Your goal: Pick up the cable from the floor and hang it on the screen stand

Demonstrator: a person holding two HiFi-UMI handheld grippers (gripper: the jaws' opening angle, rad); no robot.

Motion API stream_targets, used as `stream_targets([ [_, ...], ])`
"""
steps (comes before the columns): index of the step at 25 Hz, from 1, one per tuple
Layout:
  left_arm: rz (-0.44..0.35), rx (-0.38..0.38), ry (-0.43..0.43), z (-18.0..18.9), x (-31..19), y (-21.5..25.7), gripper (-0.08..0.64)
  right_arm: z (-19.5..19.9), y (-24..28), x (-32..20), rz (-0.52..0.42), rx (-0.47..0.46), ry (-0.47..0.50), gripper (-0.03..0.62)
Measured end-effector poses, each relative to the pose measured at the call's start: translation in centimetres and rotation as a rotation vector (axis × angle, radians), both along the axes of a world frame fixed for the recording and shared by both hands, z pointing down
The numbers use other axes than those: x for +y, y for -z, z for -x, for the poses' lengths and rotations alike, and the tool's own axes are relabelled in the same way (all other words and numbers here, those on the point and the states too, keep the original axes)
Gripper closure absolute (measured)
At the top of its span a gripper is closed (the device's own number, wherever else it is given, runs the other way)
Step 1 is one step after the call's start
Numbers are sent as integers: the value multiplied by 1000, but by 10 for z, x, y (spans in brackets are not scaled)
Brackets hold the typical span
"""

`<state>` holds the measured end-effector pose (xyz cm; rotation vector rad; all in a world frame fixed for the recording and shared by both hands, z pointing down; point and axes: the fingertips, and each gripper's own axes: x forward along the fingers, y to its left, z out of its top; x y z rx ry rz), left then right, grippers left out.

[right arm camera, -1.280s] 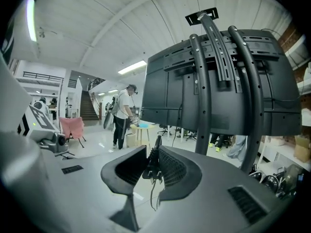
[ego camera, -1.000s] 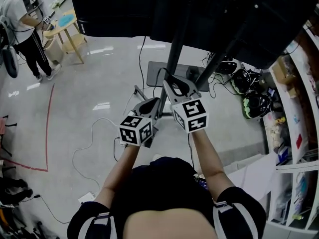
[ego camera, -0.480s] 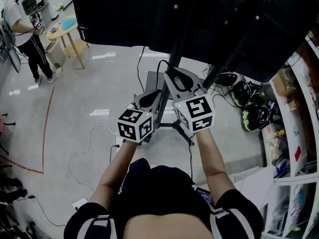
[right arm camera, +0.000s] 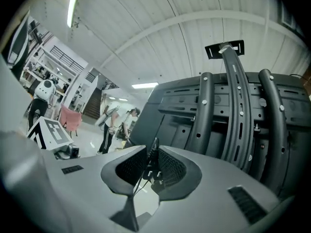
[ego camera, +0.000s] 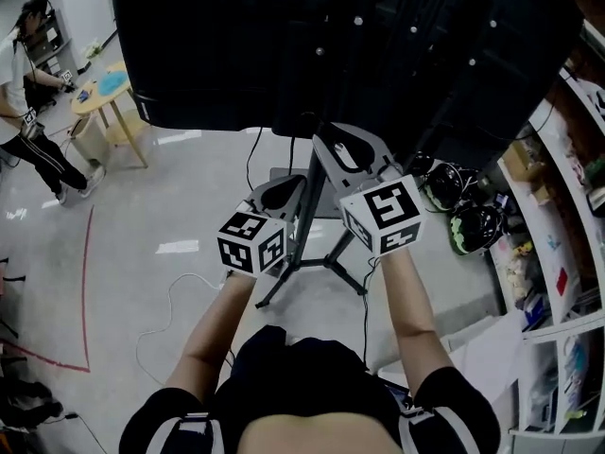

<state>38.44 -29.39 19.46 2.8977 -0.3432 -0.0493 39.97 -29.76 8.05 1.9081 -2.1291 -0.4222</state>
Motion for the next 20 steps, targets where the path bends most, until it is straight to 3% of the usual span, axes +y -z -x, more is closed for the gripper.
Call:
stream_targets([
  [12,-80,79,-81,-26,-37,71,555,-21,68,-28,-41,70,-13,499],
  [20,-177,121,-131,-46,-55,127,555,-30,134,-42,-80,102,47,500],
])
